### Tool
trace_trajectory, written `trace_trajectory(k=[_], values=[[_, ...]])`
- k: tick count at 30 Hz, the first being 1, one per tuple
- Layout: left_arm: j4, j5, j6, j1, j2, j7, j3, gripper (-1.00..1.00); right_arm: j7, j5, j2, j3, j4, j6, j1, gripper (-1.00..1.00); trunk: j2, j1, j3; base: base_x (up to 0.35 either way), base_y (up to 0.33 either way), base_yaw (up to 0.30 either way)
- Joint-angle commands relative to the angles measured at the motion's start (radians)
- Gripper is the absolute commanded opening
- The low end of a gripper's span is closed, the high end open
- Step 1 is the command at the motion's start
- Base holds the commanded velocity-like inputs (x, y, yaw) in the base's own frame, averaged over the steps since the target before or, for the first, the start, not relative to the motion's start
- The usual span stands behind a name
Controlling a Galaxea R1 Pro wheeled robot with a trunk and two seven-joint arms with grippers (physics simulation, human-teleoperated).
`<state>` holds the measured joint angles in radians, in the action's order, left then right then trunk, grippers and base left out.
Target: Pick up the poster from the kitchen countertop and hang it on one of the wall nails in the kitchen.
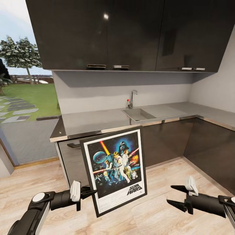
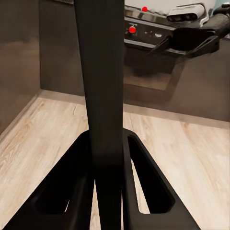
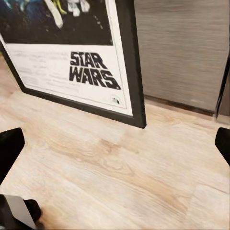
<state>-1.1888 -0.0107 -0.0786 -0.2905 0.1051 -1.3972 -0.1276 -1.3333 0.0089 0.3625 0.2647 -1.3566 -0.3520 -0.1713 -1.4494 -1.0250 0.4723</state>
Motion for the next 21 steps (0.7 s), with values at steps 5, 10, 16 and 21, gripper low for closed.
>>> trace_trajectory(k=[5,10,16,21], values=[[0.001,-0.002,-0.004,-0.001,-0.001,-0.003,0.007,-1.0,-0.076,0.002,0.002,-0.004,0.001,-0.011,-0.028,1.0,-0.001,0.0,0.001,0.0,0.0,0.0],[0.003,-0.002,-0.003,-0.001,-0.001,-0.008,0.015,-1.0,-0.092,0.001,0.001,-0.009,0.004,-0.011,-0.038,1.0,-0.001,0.0,0.001,0.0,0.0,0.0],[0.008,-0.004,-0.007,-0.001,-0.003,-0.065,0.017,-1.0,-0.094,0.0,-0.002,-0.034,0.005,-0.01,-0.04,1.0,-0.001,0.0,0.001,0.0,0.0,0.0],[0.009,-0.005,-0.007,-0.001,-0.004,-0.081,0.017,-1.0,-0.092,0.0,-0.004,-0.086,0.006,-0.009,-0.04,1.0,-0.001,0.0,0.001,0.0,0.0,0.0]])
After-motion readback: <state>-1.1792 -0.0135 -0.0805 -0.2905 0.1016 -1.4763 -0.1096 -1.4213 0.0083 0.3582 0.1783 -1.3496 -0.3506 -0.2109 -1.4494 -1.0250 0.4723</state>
